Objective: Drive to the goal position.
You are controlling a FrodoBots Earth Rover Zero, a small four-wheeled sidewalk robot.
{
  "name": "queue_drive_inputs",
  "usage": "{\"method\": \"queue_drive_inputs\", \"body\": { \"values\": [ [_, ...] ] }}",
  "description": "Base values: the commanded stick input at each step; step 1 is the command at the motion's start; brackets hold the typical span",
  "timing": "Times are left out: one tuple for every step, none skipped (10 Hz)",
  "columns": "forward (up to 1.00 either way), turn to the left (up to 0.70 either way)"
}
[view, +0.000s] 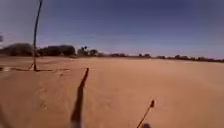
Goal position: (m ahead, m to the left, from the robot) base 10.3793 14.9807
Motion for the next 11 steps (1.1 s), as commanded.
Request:
{"method": "queue_drive_inputs", "body": {
  "values": [
    [0.0, 0.45],
    [0.0, 0.45],
    [0.0, 0.45],
    [0.0, 0.45],
    [0.0, 0.45],
    [0.0, 0.45],
    [0.0, 0.45],
    [0.0, 0.45],
    [0.0, 0.45],
    [0.28, 0.0],
    [0.61, 0.0]
  ]
}}
